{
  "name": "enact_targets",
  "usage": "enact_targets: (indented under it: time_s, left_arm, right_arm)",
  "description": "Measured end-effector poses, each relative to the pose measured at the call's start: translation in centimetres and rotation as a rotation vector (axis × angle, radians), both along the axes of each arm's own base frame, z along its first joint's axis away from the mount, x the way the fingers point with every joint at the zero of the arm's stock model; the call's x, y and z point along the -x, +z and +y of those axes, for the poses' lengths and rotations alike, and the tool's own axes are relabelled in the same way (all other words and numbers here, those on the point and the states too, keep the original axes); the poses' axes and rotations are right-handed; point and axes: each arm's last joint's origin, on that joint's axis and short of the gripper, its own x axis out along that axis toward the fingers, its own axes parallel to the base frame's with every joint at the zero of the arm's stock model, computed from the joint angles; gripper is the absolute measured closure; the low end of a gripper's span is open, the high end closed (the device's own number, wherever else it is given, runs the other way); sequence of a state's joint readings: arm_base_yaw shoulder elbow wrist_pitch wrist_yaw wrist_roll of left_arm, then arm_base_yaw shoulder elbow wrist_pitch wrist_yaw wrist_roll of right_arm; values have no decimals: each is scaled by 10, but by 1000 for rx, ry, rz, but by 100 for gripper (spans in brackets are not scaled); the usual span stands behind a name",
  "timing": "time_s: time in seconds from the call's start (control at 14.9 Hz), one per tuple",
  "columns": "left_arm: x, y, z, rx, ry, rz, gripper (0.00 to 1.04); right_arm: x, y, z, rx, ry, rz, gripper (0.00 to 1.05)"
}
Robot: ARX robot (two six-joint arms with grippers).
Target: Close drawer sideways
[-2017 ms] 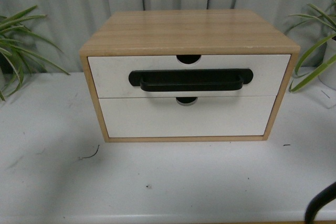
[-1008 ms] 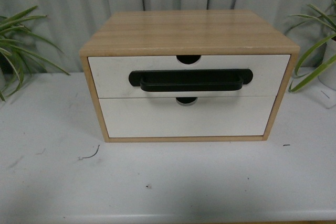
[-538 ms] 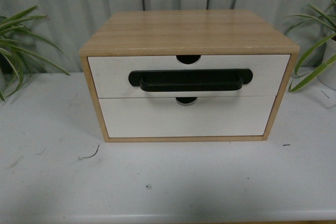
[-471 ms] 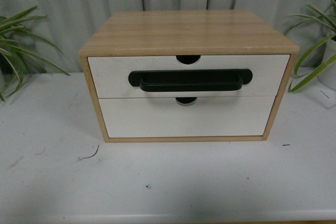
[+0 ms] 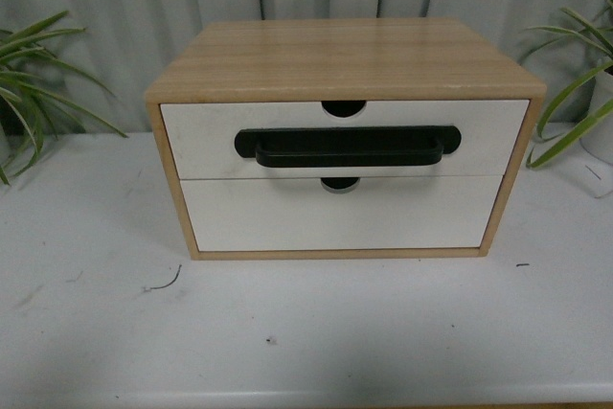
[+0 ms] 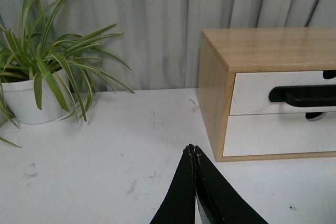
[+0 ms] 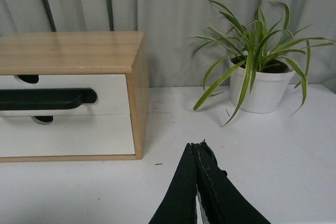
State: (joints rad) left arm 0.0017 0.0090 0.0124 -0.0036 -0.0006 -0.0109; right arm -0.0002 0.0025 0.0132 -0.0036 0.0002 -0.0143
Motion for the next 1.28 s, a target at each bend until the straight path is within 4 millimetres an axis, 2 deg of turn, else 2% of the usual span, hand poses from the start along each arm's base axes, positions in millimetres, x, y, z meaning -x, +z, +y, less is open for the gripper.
enact_targets:
  time_s: [0.13,0.2,0.27,0.54,1.28]
  left_arm:
    - [0,0,0,0,0,0,103]
    - [0,0,0,0,0,0,92]
    - [0,0,0,0,0,0,58]
    - [0,0,0,0,0,0,7]
    - [0,0,0,-1,0,0,7]
  right_arm:
    - [0,0,0,0,0,0,103]
    - [0,0,0,0,0,0,91]
    - [0,0,0,0,0,0,56]
    - [0,0,0,0,0,0,7]
    - [0,0,0,0,0,0,6]
